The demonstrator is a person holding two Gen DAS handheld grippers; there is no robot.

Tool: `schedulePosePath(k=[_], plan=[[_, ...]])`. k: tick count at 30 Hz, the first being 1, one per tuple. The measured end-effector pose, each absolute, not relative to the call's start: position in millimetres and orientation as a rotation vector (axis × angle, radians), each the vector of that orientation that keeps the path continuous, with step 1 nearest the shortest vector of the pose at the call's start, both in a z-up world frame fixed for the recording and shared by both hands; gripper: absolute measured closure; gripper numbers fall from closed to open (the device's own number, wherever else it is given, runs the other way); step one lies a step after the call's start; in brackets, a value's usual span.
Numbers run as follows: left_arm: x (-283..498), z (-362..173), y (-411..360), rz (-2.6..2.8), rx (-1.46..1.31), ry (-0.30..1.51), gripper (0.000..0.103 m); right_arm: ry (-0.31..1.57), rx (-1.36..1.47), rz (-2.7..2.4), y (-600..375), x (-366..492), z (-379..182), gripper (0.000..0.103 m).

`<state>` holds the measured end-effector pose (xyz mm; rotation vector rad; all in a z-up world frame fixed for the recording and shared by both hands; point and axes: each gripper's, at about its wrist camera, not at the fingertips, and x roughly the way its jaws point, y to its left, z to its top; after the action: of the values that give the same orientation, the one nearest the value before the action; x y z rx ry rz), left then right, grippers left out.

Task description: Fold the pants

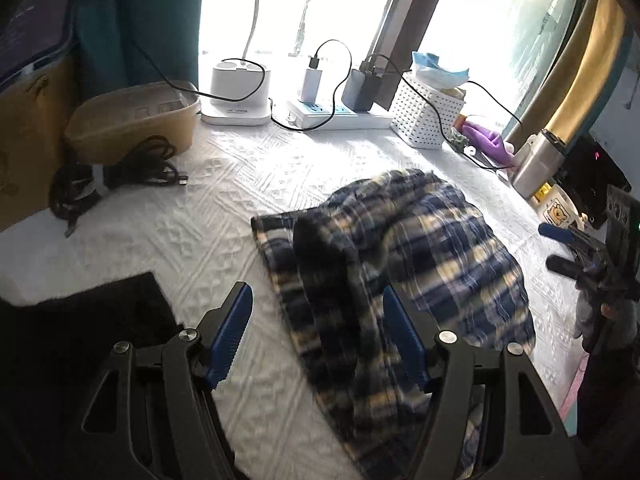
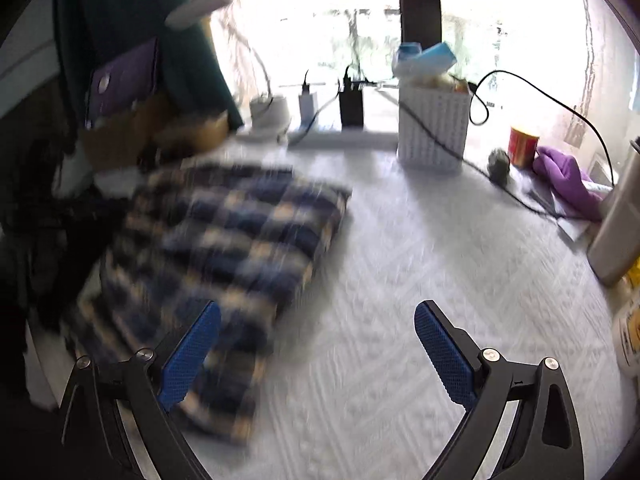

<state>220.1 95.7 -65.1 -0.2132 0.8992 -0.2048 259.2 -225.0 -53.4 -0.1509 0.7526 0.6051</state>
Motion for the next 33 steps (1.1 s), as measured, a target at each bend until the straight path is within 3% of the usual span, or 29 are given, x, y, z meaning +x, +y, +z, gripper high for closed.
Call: schedulePosePath(k=[8, 20, 27, 33], plan=[[246.0, -102.5, 77.5, -0.276, -0.182, 1.038, 0.035, 0.786, -0.045, 0.658, -205.3, 309.0, -58.1, 0.005], [247.3, -103.1, 67.9, -0.308, -0.141, 0.988, 0.032, 0.886, -0.055, 0.72, -159.4, 335.6, -98.5, 0.005], [245.5, -104.8, 55.4, -0.316, -0.092, 0.941, 0.059, 0.888, -0.089, 0.749, -144.0, 334.4, -104.6, 0.019], [245.4, -104.6, 55.7, -0.348, -0.134, 0.922, 0.074, 0.889, -0.078, 0.797, -136.8, 334.9, -105.8, 0.036]])
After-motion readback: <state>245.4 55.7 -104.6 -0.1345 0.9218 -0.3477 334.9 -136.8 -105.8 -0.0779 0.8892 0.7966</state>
